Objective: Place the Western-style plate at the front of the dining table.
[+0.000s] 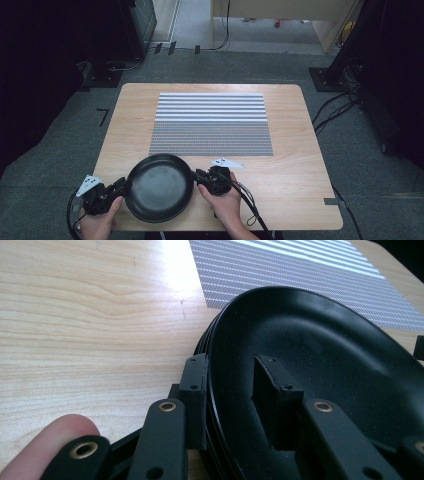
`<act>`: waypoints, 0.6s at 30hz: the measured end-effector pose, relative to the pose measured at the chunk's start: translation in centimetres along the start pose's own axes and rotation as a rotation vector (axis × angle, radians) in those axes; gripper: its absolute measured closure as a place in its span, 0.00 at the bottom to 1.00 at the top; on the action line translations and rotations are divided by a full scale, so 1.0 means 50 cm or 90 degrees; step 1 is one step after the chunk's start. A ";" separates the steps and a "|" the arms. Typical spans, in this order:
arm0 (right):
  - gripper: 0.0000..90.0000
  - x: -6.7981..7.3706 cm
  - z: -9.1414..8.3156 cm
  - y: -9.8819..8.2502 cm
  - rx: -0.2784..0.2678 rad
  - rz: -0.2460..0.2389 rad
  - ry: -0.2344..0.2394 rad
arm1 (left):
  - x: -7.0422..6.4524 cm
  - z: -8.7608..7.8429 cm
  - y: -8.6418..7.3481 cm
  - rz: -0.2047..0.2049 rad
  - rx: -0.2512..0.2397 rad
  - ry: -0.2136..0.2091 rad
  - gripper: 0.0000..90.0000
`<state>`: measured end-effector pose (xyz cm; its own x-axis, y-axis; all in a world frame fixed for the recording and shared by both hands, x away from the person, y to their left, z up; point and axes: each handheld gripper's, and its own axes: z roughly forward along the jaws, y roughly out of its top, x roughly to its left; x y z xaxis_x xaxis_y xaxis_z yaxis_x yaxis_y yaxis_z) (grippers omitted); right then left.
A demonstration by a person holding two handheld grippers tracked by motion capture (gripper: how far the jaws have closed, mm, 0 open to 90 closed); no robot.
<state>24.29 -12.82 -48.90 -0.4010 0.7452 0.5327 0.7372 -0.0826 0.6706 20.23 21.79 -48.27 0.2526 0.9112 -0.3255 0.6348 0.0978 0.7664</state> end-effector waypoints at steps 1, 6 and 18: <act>0.81 0.001 0.002 -0.001 0.001 0.003 0.001 | 0.001 0.000 0.000 -0.001 0.002 -0.001 0.75; 0.84 0.003 0.008 -0.005 0.006 0.005 0.002 | 0.006 0.001 0.000 -0.009 0.009 -0.013 0.75; 0.93 -0.003 0.003 -0.006 -0.009 0.055 0.010 | 0.009 0.001 0.000 -0.017 0.010 -0.020 0.75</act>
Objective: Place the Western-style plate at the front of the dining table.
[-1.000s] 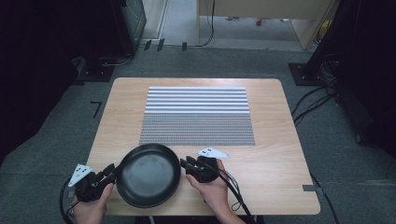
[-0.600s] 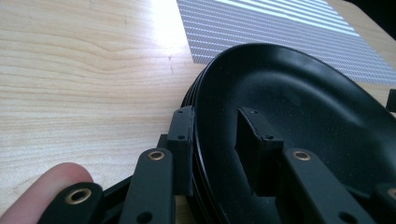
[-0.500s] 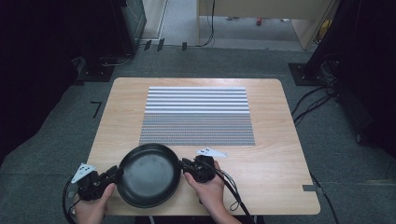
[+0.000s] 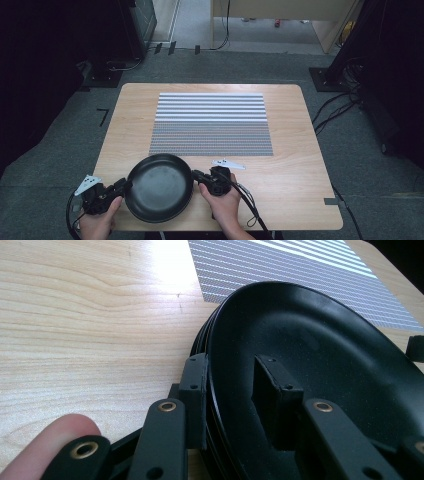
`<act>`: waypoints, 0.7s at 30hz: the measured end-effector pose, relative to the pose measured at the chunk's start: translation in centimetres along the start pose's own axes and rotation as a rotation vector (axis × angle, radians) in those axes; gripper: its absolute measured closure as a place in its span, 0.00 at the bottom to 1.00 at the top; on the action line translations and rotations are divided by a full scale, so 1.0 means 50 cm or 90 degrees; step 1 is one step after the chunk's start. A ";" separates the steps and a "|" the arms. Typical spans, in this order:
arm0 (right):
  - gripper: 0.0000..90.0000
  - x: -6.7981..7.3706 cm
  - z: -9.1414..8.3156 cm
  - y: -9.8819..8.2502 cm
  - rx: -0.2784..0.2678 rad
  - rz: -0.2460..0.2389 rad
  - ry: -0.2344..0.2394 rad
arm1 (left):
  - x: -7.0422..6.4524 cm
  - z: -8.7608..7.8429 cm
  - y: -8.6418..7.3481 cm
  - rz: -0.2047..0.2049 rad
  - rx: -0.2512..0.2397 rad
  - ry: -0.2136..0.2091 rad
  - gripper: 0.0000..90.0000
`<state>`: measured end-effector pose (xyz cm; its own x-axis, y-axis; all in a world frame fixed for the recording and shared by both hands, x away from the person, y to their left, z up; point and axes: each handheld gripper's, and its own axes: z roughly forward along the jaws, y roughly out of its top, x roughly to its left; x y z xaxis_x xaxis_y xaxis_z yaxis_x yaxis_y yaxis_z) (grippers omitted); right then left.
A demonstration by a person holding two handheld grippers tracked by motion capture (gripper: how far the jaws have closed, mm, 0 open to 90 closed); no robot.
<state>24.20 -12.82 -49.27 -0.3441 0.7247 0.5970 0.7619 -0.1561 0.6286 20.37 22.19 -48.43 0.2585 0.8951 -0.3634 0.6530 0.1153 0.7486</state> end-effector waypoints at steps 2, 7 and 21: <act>0.92 -0.003 0.000 0.000 0.005 0.007 -0.002 | 0.000 0.000 0.000 0.002 0.001 0.001 0.75; 0.90 -0.011 -0.001 -0.003 -0.004 0.026 0.005 | -0.001 0.000 0.000 0.003 0.001 0.002 0.75; 0.94 -0.020 0.004 -0.007 0.029 0.112 0.044 | 0.007 0.000 0.000 -0.013 0.005 -0.009 0.81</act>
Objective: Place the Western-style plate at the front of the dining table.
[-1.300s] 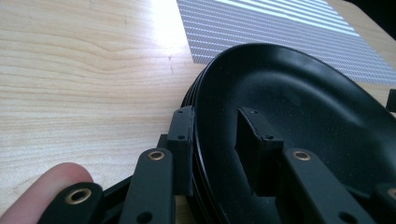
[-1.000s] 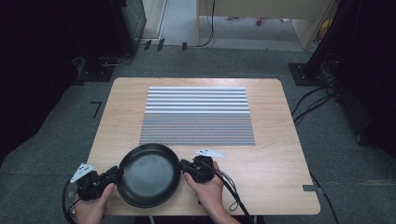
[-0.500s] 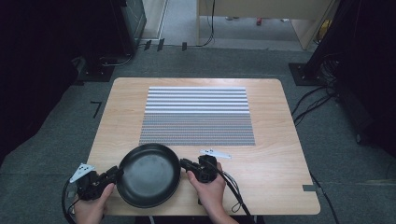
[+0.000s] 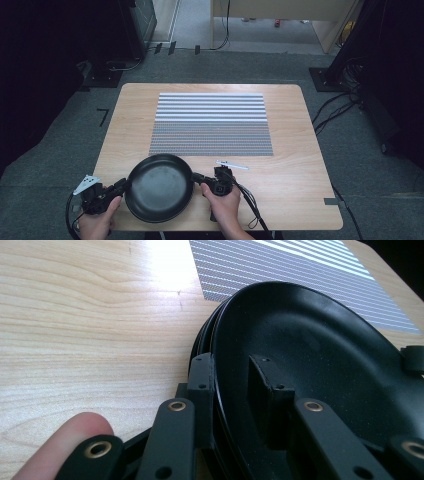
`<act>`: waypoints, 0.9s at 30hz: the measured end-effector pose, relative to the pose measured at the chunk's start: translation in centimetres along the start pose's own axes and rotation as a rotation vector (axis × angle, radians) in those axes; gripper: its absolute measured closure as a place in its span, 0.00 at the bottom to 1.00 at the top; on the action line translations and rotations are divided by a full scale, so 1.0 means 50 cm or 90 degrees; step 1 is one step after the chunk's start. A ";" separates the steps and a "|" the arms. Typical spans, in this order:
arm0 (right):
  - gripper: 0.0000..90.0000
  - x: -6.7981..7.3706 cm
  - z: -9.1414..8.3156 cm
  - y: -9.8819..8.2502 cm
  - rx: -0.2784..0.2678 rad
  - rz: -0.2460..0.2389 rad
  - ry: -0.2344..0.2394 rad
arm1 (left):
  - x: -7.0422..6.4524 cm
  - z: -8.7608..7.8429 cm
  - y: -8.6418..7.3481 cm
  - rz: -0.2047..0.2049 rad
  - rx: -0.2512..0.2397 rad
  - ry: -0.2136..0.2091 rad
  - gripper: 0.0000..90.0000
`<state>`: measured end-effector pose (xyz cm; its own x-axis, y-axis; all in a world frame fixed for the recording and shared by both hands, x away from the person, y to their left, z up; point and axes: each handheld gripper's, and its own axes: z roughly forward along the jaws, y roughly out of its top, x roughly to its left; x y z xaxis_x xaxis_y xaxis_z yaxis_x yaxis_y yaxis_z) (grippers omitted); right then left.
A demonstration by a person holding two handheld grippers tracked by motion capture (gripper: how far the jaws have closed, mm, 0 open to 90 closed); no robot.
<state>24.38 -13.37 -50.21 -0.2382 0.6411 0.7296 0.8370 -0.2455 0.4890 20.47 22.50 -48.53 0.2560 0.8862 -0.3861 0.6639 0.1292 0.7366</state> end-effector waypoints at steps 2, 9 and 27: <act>0.94 -0.002 0.000 0.001 0.002 0.006 0.003 | -0.001 0.001 0.000 0.003 0.001 0.002 0.82; 0.95 -0.001 -0.003 0.001 0.002 0.009 -0.003 | -0.001 0.002 0.000 0.003 0.003 0.000 0.83; 0.95 0.003 -0.030 0.010 -0.015 -0.001 -0.012 | -0.014 0.024 -0.007 0.001 0.039 -0.020 0.83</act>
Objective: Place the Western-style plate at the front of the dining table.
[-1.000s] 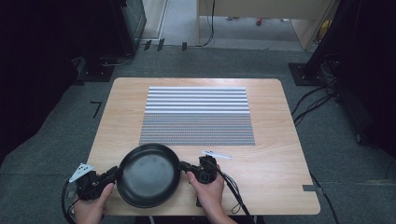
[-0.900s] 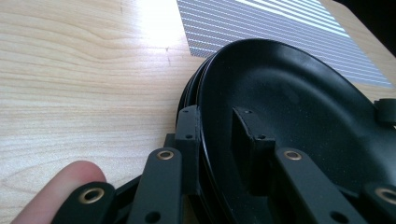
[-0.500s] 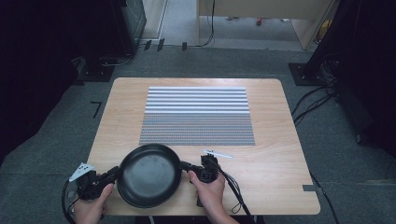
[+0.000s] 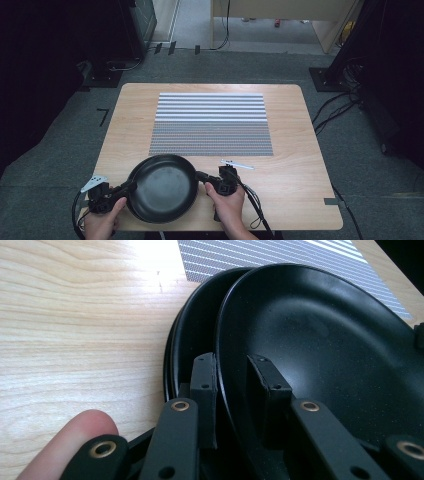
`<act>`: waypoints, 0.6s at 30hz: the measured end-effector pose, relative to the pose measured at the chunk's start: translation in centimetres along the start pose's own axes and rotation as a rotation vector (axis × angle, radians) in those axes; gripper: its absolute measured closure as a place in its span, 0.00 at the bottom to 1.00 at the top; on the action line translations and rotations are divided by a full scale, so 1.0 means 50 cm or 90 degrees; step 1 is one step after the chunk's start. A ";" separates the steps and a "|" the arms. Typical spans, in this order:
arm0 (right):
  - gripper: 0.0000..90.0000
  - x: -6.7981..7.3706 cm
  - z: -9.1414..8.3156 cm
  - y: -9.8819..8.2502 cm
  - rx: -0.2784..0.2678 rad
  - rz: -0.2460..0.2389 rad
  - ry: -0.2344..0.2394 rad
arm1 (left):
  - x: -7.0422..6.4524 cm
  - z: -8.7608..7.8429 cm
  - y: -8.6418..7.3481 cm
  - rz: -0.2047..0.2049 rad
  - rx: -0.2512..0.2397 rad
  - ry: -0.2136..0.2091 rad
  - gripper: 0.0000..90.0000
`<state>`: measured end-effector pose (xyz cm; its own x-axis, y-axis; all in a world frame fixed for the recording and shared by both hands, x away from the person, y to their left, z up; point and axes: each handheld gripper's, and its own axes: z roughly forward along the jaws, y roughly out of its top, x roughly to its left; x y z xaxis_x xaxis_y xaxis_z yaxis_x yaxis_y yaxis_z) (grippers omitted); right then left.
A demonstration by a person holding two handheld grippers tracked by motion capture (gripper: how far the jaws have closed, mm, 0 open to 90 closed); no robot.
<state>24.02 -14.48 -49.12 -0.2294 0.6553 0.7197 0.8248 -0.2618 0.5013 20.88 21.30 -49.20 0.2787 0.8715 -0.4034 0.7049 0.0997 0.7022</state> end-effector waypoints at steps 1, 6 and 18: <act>0.95 0.001 -0.003 0.000 -0.001 -0.003 -0.002 | -0.002 0.003 -0.001 -0.001 0.003 0.001 0.83; 0.95 0.002 -0.010 0.003 -0.003 -0.006 -0.006 | -0.006 0.011 -0.003 -0.010 0.015 -0.014 0.81; 0.91 0.009 -0.013 -0.001 -0.002 -0.019 -0.026 | -0.005 0.014 -0.006 -0.020 0.017 -0.031 0.80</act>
<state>23.55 -14.63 -48.51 -0.2333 0.6911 0.6840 0.8160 -0.2435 0.5243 21.05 20.73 -49.70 0.2871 0.8433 -0.4543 0.7306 0.1139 0.6732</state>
